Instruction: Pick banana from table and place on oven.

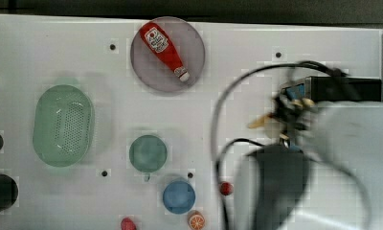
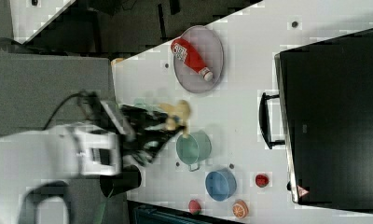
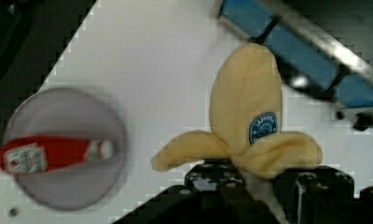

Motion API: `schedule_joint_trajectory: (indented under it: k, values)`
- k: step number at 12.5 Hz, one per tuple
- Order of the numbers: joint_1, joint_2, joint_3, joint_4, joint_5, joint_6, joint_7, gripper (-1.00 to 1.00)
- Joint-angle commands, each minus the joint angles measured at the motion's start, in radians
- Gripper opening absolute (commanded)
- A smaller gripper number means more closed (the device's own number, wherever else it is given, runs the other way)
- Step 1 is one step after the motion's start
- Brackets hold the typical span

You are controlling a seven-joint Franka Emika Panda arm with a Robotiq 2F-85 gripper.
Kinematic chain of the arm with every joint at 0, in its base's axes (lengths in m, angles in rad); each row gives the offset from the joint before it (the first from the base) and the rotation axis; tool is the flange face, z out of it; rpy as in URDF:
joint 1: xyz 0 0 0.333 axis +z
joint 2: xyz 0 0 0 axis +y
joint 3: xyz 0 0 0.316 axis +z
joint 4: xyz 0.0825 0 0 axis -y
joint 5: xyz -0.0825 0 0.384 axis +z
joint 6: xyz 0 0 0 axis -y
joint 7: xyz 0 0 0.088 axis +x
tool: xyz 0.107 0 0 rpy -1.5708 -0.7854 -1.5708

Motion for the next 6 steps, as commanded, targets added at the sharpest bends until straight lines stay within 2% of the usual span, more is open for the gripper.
schedule_joint_trajectory:
  k: [1,6]
  values:
    - [-0.046,0.101,-0.109,0.003,-0.006,0.016,-0.175,-0.49]
    - [-0.049,0.242,-0.238,0.008,-0.058,0.216,-0.353,-0.49]
